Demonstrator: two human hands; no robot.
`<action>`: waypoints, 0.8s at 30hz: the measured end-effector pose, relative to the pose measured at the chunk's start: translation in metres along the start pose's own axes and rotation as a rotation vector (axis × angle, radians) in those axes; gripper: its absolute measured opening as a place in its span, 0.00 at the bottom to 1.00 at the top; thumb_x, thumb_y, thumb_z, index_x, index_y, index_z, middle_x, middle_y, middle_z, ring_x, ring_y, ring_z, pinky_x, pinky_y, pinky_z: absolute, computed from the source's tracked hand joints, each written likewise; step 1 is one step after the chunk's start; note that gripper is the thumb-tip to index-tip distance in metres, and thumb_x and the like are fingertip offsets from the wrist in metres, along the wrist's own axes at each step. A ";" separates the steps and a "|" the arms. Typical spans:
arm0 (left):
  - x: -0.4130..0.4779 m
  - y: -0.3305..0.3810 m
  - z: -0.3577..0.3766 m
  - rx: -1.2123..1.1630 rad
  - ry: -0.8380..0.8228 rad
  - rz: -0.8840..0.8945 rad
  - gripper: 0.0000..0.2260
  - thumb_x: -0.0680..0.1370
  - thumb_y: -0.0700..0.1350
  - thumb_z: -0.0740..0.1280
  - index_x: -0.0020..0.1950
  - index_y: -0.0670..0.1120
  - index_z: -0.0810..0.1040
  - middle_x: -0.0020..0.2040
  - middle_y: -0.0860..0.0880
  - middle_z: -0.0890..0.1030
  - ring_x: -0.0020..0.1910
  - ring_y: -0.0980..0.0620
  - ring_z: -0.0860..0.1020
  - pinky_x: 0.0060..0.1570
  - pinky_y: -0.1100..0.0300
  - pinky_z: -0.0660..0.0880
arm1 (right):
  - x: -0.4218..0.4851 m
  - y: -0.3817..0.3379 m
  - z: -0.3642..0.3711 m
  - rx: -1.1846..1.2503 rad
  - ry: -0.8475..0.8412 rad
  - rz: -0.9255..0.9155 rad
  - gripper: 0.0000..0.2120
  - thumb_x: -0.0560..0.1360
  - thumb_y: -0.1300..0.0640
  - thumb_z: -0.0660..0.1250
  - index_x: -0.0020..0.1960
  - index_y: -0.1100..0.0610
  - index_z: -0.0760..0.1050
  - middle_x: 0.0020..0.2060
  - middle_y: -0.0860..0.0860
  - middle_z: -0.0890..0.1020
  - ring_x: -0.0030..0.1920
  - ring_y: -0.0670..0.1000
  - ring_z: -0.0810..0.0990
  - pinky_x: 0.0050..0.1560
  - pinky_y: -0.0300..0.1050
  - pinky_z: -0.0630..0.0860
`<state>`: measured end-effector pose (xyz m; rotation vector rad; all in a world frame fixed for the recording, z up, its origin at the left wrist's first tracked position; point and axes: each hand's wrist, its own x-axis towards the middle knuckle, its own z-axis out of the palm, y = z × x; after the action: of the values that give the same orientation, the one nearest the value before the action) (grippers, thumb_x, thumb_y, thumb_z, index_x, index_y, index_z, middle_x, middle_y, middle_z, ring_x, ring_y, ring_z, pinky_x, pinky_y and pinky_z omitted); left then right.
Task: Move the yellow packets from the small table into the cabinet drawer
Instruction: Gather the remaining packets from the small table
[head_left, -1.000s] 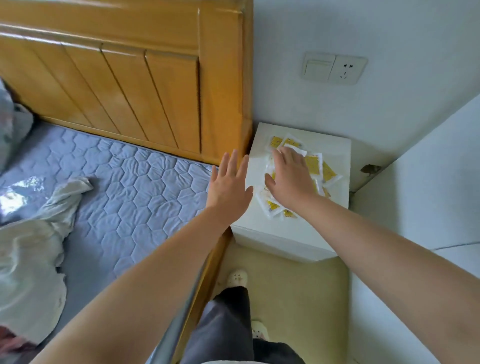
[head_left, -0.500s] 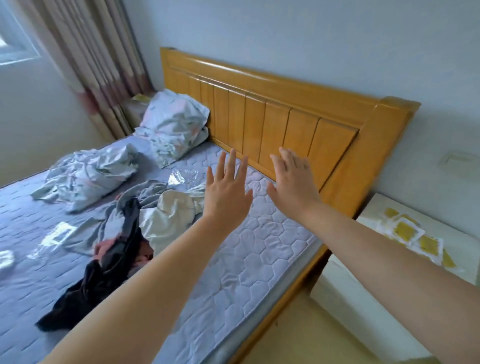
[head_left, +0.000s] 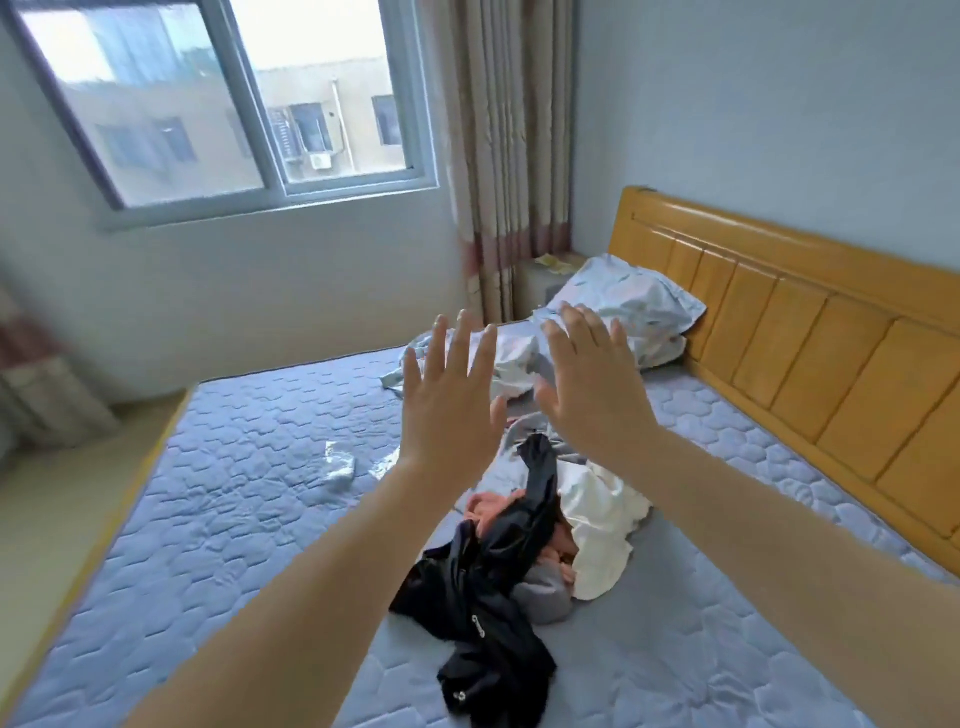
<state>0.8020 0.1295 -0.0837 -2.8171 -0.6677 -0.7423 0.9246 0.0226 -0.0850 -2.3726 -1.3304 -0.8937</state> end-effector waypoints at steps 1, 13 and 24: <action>0.001 -0.020 -0.003 0.031 0.027 -0.026 0.31 0.80 0.53 0.59 0.79 0.47 0.50 0.79 0.44 0.49 0.78 0.43 0.46 0.73 0.41 0.48 | 0.015 -0.017 0.004 0.019 0.016 -0.034 0.26 0.71 0.51 0.67 0.65 0.63 0.70 0.65 0.62 0.72 0.66 0.63 0.71 0.64 0.65 0.67; -0.106 -0.258 -0.081 0.277 0.142 -0.343 0.31 0.75 0.51 0.67 0.76 0.45 0.62 0.75 0.41 0.63 0.75 0.38 0.60 0.66 0.35 0.61 | 0.090 -0.277 0.006 0.214 0.059 -0.310 0.27 0.70 0.52 0.70 0.65 0.63 0.71 0.65 0.63 0.72 0.66 0.64 0.71 0.64 0.65 0.67; -0.335 -0.487 -0.214 0.467 0.083 -0.462 0.31 0.72 0.49 0.66 0.74 0.43 0.63 0.73 0.40 0.66 0.72 0.37 0.64 0.62 0.34 0.65 | 0.037 -0.633 -0.058 0.433 0.068 -0.429 0.27 0.69 0.55 0.70 0.65 0.63 0.70 0.68 0.62 0.70 0.69 0.63 0.67 0.66 0.64 0.63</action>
<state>0.2266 0.3801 -0.0496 -2.2185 -1.3057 -0.6535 0.3842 0.3583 -0.0531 -1.7508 -1.8260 -0.6874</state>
